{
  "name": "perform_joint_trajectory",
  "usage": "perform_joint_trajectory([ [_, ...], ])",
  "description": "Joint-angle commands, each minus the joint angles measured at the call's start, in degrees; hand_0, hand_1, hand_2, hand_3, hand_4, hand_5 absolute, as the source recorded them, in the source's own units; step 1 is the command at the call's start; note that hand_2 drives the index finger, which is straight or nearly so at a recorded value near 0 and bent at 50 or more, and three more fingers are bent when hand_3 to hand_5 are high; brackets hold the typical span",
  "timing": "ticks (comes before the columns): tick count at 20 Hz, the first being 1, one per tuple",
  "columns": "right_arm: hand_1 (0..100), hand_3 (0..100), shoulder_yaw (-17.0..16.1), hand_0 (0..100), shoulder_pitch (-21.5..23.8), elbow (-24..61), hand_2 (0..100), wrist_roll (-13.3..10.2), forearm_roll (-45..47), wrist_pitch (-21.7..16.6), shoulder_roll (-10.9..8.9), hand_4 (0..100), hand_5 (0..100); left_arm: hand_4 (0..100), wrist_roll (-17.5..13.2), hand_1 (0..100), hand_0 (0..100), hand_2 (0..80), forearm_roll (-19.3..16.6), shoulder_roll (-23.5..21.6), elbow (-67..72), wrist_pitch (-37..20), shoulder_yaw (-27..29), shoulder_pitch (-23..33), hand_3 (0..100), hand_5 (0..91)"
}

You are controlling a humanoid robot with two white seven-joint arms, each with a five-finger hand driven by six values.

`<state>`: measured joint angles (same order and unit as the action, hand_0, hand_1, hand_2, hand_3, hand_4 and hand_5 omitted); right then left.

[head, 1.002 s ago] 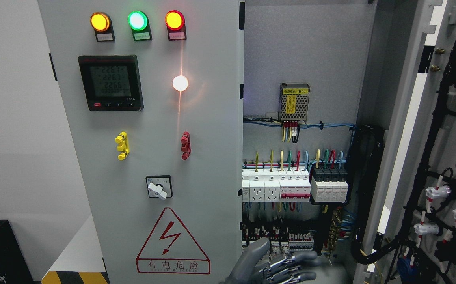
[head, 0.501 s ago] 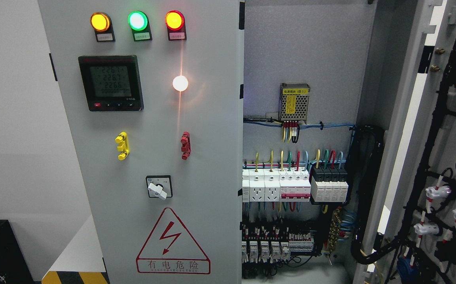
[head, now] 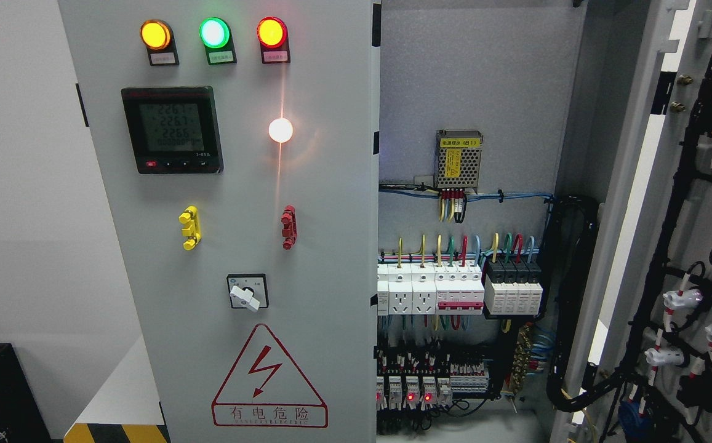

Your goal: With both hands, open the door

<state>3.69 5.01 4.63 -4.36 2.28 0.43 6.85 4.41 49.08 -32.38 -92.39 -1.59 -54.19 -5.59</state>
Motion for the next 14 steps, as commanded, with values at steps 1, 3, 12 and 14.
perform_joint_trajectory([
  [1,0,0,0.0,19,0.0,0.03,0,-0.03,0.0,0.01,0.0,0,0,0,0.07,0,0,0.0,-7.75,9.87,28.98,-2.1,7.6,5.68,0,0.0],
  [3,0,0,0.0,19,0.0,0.03,0,-0.03,0.0,0.01,0.0,0,0,0,0.07,0,0,0.0,-10.3,12.5,37.06,-2.19,9.18,6.03,0,0.0],
  [12,0,0,0.0,19,0.0,0.03,0,-0.03,0.0,0.01,0.0,0,0,0,-2.92,0,0,0.0,-12.07,18.75,60.37,-2.36,12.44,6.03,0,0.0],
  [14,0,0,0.0,19,0.0,0.03,0,-0.03,0.0,0.01,0.0,0,0,0,-3.35,0,0,0.0,-12.77,19.63,64.16,-2.36,12.44,6.21,0,0.0],
])
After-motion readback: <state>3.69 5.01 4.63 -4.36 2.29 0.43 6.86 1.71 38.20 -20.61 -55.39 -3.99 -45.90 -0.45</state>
